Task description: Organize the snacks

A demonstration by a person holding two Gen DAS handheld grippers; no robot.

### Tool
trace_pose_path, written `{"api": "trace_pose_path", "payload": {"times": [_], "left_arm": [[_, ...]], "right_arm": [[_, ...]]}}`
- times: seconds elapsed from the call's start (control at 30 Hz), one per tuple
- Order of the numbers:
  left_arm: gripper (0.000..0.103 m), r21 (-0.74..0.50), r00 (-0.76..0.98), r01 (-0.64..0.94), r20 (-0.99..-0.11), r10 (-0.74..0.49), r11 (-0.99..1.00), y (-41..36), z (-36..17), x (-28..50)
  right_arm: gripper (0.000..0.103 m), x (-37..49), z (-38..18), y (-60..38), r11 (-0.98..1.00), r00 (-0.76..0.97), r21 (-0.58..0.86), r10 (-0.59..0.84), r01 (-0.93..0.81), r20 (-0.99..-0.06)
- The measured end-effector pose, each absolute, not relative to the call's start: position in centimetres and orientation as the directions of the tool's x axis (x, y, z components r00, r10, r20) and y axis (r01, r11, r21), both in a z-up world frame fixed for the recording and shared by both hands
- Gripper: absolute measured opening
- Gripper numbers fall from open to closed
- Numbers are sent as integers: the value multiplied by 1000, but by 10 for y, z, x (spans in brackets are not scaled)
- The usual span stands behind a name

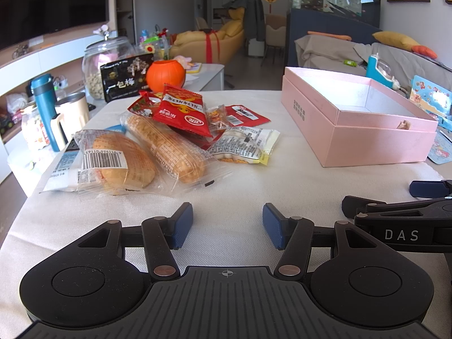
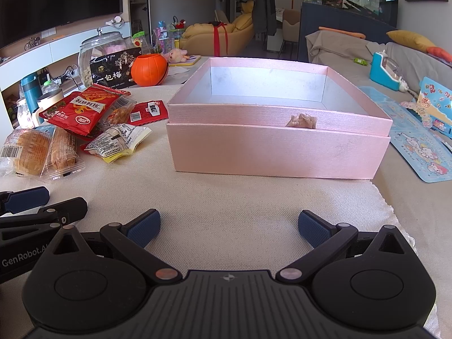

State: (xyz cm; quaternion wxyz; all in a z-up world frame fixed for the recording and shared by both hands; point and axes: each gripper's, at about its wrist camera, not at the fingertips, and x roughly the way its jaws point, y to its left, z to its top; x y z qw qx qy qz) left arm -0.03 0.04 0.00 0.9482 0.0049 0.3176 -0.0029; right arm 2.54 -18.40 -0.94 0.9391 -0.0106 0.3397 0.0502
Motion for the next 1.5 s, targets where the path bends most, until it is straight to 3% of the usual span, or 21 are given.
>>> {"api": "trace_pose_path", "payload": {"times": [0.5,0.67,0.8,0.97,1.23,1.5], "left_arm": [[60,8,798,10,-602,-3,1000,3,0,-1],[60,10,793,37,-609,-23,999,3,1,3],[60,-79,787,73,-607,-106,994,24,17,-1],[60,-100,818,13,-572,-68,995,66,47,16],[59,42,770,-44,-635,60,998,107,43,61],[63,65,785,23,-619,22,998,127,35,42]], "right_arm": [[103,25,-9,-185,995,763,16,88,-102,-640],[103,32,-3,-184,994,690,21,92,-110,-718],[103,34,-2,-185,994,673,15,87,-112,-734],[103,29,-4,-184,992,693,13,99,-128,-715],[103,26,-3,-186,992,701,17,99,-123,-706],[103,26,-3,-186,993,703,16,97,-120,-704]]}}
